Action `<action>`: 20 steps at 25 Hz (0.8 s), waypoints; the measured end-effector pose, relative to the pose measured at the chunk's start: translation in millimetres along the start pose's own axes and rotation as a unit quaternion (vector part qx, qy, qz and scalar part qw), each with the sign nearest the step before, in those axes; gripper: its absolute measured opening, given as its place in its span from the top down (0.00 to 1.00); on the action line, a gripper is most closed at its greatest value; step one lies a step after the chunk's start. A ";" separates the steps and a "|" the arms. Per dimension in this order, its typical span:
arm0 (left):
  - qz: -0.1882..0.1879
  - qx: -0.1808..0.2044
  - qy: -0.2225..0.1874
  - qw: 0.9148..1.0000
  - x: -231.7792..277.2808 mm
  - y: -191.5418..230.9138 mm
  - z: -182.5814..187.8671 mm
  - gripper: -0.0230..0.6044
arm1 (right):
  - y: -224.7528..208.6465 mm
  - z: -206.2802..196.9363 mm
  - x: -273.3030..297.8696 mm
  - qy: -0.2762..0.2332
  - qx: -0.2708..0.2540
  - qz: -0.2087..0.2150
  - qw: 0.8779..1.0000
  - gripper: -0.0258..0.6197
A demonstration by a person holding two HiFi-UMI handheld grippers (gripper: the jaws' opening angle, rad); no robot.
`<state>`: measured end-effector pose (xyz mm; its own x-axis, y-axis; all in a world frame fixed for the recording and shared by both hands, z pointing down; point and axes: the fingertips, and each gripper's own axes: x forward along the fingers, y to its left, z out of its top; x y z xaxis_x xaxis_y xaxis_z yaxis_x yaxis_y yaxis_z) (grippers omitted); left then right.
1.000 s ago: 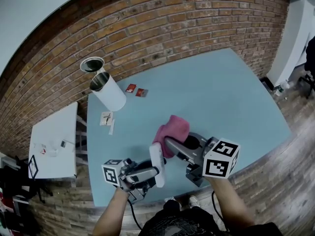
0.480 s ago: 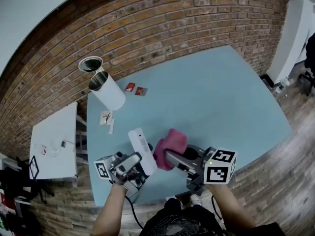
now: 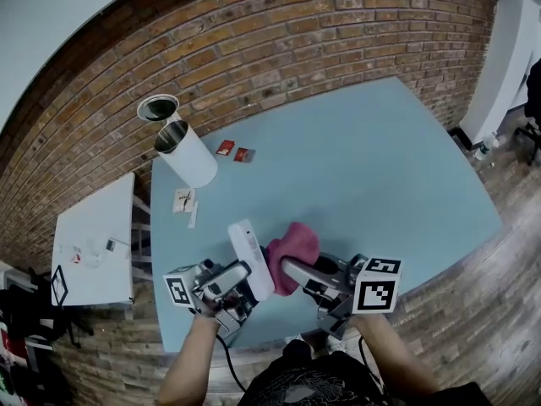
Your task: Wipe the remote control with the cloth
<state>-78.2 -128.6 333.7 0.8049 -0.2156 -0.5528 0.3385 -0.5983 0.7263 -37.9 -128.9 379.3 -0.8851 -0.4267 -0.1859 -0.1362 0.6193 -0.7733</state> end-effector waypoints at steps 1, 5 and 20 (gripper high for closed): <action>0.004 0.000 0.005 1.000 -0.4 0.9 -2.1 0.58 | -0.2 1.8 0.0 -0.002 0.001 0.000 1.000 0.86; 0.005 0.000 0.016 1.000 1.1 1.2 -7.8 0.58 | -2.7 8.8 -0.4 -0.014 0.007 -0.003 1.000 0.86; 0.277 0.073 0.202 0.937 -59.6 88.5 -66.4 0.58 | -75.7 -11.3 -29.8 0.033 -0.090 -0.155 0.983 0.86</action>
<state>-63.8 -117.5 458.0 0.9660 -0.2323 0.1135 -0.2322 -0.5862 0.7762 -6.3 -155.7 450.1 -0.8153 -0.5726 0.0864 -0.4752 0.5762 -0.6650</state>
